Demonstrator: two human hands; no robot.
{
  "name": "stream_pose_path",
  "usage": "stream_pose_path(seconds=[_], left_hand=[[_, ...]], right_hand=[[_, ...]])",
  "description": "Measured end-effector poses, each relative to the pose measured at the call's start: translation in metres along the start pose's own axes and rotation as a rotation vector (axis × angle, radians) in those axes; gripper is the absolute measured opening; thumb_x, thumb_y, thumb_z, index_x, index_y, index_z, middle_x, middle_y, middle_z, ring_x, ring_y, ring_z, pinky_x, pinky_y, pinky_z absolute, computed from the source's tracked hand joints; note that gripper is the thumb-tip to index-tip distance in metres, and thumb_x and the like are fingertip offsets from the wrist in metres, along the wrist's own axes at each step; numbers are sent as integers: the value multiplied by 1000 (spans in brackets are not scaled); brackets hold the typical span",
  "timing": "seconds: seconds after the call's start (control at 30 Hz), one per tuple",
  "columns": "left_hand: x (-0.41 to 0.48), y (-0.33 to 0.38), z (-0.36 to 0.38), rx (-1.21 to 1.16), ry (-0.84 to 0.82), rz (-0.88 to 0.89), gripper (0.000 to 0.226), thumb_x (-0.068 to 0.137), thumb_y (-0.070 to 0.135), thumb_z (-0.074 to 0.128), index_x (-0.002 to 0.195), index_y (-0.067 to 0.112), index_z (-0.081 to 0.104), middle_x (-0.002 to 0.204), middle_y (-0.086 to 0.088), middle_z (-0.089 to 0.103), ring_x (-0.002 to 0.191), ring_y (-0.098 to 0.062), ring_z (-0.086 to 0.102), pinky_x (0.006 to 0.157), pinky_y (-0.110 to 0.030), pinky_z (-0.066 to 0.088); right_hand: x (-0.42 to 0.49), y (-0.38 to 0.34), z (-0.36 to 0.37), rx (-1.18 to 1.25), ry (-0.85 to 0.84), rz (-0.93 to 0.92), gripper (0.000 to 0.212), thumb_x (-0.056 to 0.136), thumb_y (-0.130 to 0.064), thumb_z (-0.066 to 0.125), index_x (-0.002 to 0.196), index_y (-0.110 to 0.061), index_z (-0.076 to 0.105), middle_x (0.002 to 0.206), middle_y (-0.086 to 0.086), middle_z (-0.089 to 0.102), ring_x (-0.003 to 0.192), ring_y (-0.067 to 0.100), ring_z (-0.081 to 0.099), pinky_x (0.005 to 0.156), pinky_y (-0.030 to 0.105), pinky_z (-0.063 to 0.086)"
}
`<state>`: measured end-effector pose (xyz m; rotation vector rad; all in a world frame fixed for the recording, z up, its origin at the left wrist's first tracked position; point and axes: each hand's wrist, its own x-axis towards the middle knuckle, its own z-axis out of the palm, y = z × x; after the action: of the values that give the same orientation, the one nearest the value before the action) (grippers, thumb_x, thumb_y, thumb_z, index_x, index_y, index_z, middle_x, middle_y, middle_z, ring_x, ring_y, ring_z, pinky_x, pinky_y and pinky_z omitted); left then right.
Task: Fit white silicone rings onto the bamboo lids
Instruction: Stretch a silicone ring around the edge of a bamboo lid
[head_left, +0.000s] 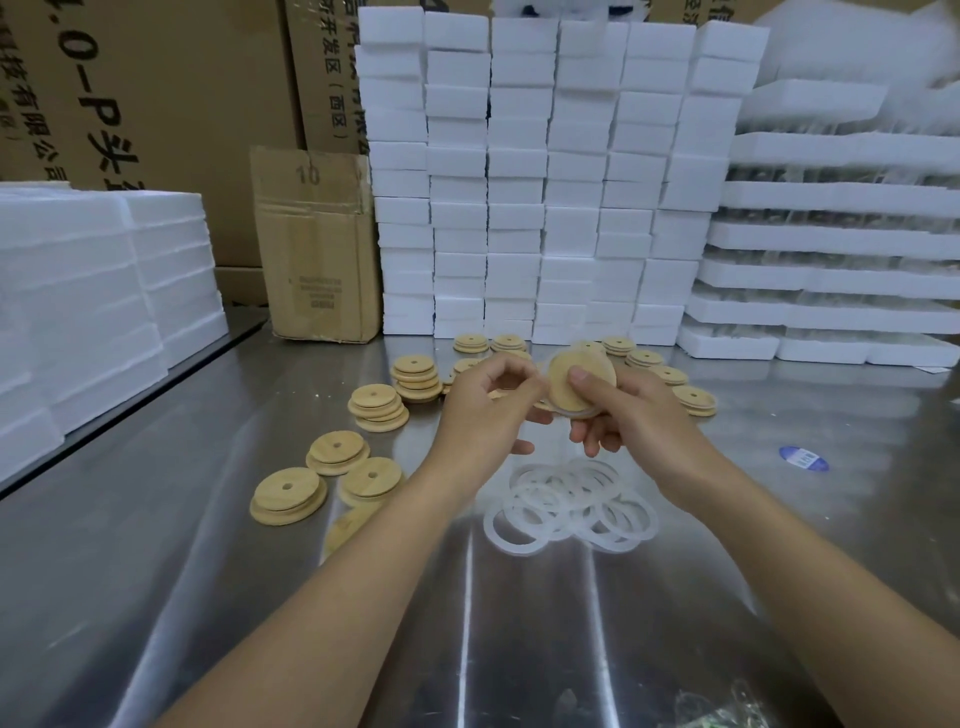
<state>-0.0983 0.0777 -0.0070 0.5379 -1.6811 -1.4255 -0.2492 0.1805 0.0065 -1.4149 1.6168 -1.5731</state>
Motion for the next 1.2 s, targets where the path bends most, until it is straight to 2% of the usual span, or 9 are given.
stream_pose_path(seconds=[0.07,0.17,0.3,0.5,0.67,0.8,0.9,1.0,1.2], left_hand=[[1,0,-1,8,46,46,20,101,23,70,82,29,73,92,1,76,82,-11,75,58,-30,59],[2,4,-4,-50,64,12,15,102,22,71,90,24,79,91,5,76,83,-3,71,59,-25,59],[2,8,-9,-236,29,-145,15,100,28,75,104,15,82,100,-1,77,96,-10,71,67,-23,59],[3,9,-14,-184,9,-151,24,93,39,81,103,18,85,110,-2,82,105,-9,75,75,-25,56],[6,6,-15,-150,22,-135,23,90,42,84,99,21,84,110,-1,82,112,-17,75,87,-33,53],[6,5,-15,-172,-4,-161,24,89,43,85,102,23,83,112,0,81,106,-10,75,86,-32,52],[5,6,-16,-181,-9,-183,19,89,36,86,104,24,84,109,2,82,106,-9,76,81,-29,50],[5,2,-15,-149,2,-203,16,89,32,87,100,21,84,100,6,83,95,-4,78,79,-28,53],[2,-6,-9,-108,-22,-257,21,91,26,85,105,9,82,99,-2,84,95,-11,80,94,-37,61]], right_hand=[[-1,2,3,-40,-40,-7,31,107,-39,58,94,-19,78,71,13,71,58,21,61,56,31,38],[-1,3,5,-10,-51,2,31,107,-37,59,99,-13,76,72,15,71,57,21,61,57,33,38],[-1,3,5,80,-80,13,31,107,-36,58,99,-11,75,75,18,70,57,22,58,58,34,38],[-3,3,6,53,-54,-52,31,108,-35,56,93,-13,72,74,15,69,57,22,58,56,31,38],[-3,3,7,24,-115,-75,28,107,-39,57,86,-31,74,77,15,71,60,21,59,57,31,39],[-3,8,9,14,-115,-77,28,106,-40,58,85,-32,75,76,12,71,60,20,61,55,26,42],[0,12,8,6,-17,-88,25,103,-44,64,104,-20,74,76,9,72,62,20,65,54,24,43],[2,15,6,22,54,-67,33,101,-46,65,112,-16,71,77,9,75,63,19,68,54,22,44],[2,19,4,-19,23,-51,28,103,-39,65,113,-14,73,76,3,75,60,14,69,53,18,47]])
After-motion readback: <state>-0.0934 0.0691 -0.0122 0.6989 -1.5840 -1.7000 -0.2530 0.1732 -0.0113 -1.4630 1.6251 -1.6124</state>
